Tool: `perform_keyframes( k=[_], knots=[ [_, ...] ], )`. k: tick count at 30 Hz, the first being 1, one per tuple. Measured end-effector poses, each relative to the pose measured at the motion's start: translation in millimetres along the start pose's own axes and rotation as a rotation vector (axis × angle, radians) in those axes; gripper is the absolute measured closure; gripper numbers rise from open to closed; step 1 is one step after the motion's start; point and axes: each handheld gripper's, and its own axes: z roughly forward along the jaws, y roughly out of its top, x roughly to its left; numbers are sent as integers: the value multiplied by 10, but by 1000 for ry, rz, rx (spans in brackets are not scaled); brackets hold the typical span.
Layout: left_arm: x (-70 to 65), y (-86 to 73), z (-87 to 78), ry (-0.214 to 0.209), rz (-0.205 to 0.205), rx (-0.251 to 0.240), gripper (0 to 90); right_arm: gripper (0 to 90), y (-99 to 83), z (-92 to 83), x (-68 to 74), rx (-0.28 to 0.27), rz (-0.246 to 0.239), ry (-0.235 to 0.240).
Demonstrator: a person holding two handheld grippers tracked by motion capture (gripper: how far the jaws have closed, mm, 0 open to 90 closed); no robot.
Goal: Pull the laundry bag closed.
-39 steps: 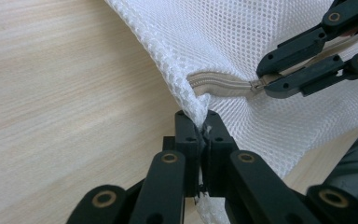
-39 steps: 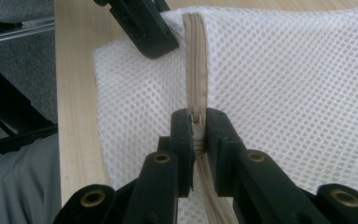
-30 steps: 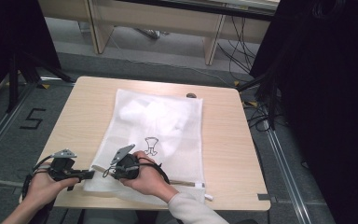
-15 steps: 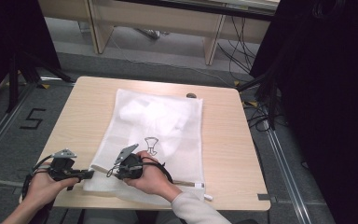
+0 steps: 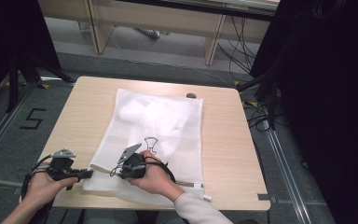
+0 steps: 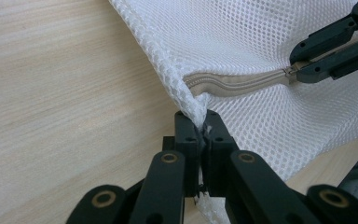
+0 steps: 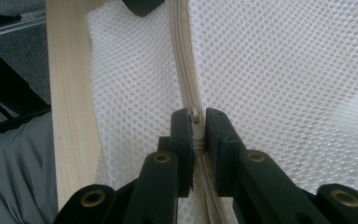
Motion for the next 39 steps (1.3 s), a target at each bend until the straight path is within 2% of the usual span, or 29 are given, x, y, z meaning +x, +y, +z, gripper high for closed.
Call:
perform_keyframes(
  k=[1,8,11,12,13,26,28,29,31,32,33,34,39],
  knots=[
    [1,-2,4,-1,-7,-3,863,825,-6,-5,2,3,15,-2],
    [-7,-10,19,3,3,-24,862,825,-9,-21,-12,3,-1,-3],
    [-23,-12,35,9,-19,-44,862,825,-12,-27,-12,5,-5,-5],
    [-23,-12,35,9,-19,-44,862,825,-12,-27,-12,5,-5,-5],
    [-4,-10,19,5,1,-22,862,825,-21,-37,-18,5,-5,-4],
    [-4,-12,24,7,-1,-23,862,826,-60,-90,-44,11,5,-3],
    [-4,-12,24,6,0,-23,862,826,-67,-100,-28,13,36,0],
    [-3,-13,24,7,4,-21,862,826,-66,-100,-44,9,11,-2],
    [-2,-13,24,6,9,-22,862,826,-71,-109,-50,7,7,-4],
    [-18,-13,41,9,-13,-43,862,826,-75,-120,-48,11,16,-2],
    [-17,-12,39,10,-11,-43,862,826,-81,-126,-43,8,34,0],
    [1,-11,21,4,13,-22,862,826,-84,-130,-43,8,37,-2],
    [-12,-14,28,7,0,-33,862,826,-103,-156,-62,11,36,-4]
  ],
)
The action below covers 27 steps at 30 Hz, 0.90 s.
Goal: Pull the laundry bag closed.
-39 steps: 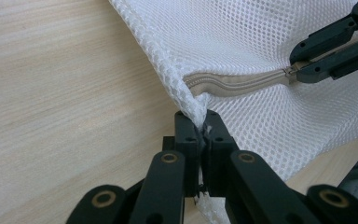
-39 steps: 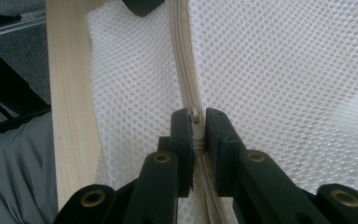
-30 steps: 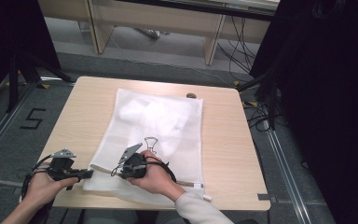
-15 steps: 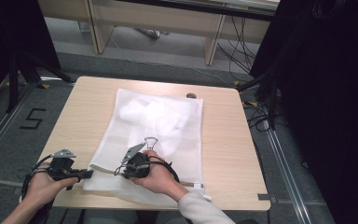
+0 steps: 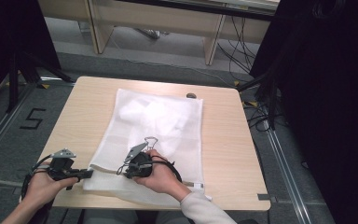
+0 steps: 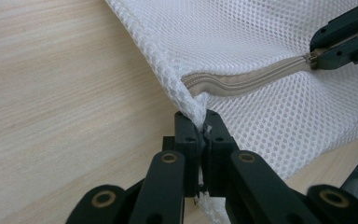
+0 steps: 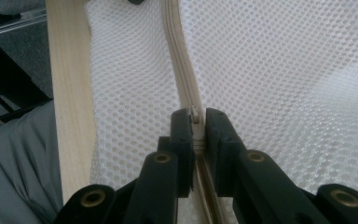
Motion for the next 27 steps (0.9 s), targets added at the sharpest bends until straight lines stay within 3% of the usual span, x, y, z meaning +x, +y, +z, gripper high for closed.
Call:
perform_keyframes(
  k=[2,3,9,11,14,16,17,27],
  knots=[
    [-7,-2,10,1,-14,-11,861,826,-19,-14,-20,8,9,-2],
    [13,0,-8,-2,15,15,862,826,-29,-13,-27,4,15,1],
    [11,1,-7,-2,8,10,862,826,-32,-33,-32,7,4,-1],
    [14,12,-24,-6,15,29,862,826,-33,-51,-37,8,4,0],
    [15,9,-23,-4,10,27,862,826,-42,-58,-31,5,22,2],
    [16,9,-21,-6,11,29,862,826,-52,-63,-47,9,7,-7],
    [11,1,-6,-2,8,7,862,826,-60,-60,-49,11,8,-5],
    [21,11,-11,-7,1,22,861,826,-78,-98,-81,11,-1,-5]
  ],
)
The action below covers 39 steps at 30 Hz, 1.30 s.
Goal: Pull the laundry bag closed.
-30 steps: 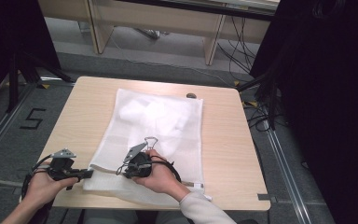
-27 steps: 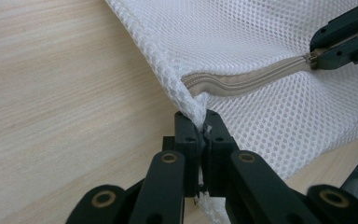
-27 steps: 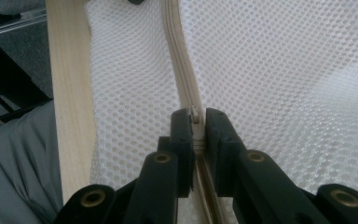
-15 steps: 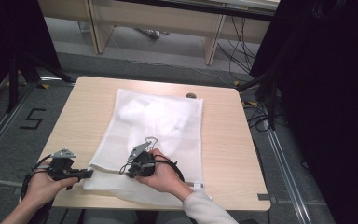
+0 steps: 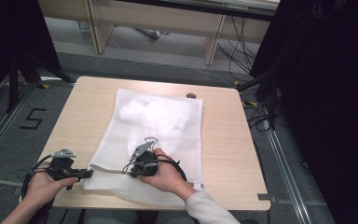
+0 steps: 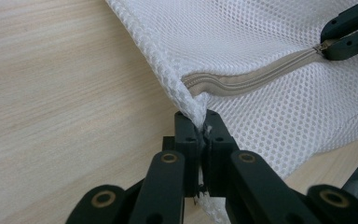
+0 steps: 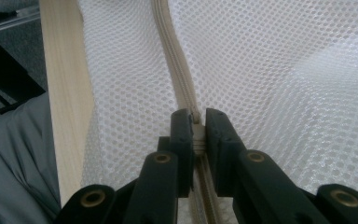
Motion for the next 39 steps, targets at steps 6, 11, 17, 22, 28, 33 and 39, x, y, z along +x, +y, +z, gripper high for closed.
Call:
perform_keyframes(
  k=[6,11,17,22,28,33,39],
  knots=[
    [2,0,-1,3,-3,2,861,826,-19,-22,1,3,1,4],
    [-6,0,14,13,-24,-17,861,826,-33,-56,-3,1,0,-1],
    [13,-1,-6,8,-9,-7,861,826,-60,-94,-16,-4,9,-9],
    [0,-1,-10,18,-7,-20,861,826,-69,-92,-15,6,11,-5],
    [-1,2,-18,23,-7,-14,861,826,-68,-129,-11,5,11,-13],
    [0,-4,-6,19,-3,-25,862,826,-106,-145,-25,2,17,-10],
    [-2,3,-12,15,-4,-12,861,826,-106,-176,-33,5,12,-13]
  ],
)
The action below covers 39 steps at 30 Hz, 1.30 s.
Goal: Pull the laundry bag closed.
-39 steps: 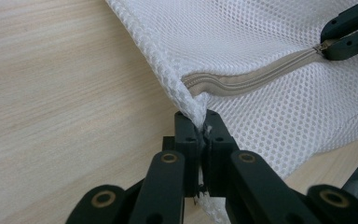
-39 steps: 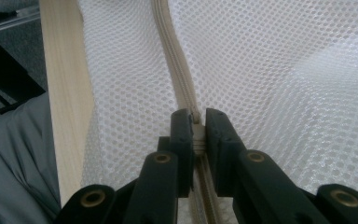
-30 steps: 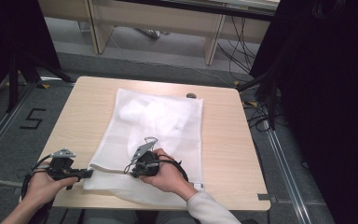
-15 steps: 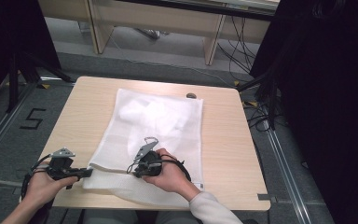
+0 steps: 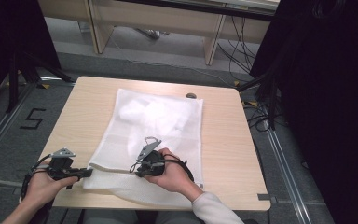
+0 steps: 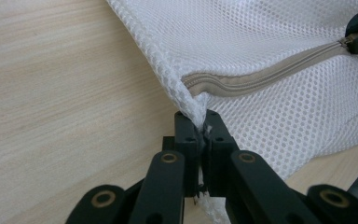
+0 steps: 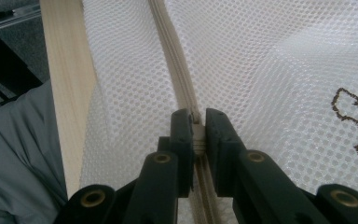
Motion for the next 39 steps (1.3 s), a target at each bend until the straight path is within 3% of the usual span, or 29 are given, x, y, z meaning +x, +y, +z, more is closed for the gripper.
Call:
perform_keyframes(
  k=[6,8,16,20,28,39],
  knots=[
    [-17,-4,17,14,-17,-20,861,826,-23,-32,-18,1,6,3],
    [-9,-1,-2,9,9,2,861,826,-45,-46,-28,3,5,2],
    [-12,-4,7,6,-1,3,862,826,-77,-72,-51,5,9,8],
    [-18,-14,21,11,-8,-18,863,826,-98,-75,-55,18,23,1],
    [-17,-12,13,15,-9,-8,863,826,-109,-115,-70,20,-5,8],
    [-18,-9,23,17,-25,-14,863,825,-138,-139,-77,8,6,9]
  ],
)
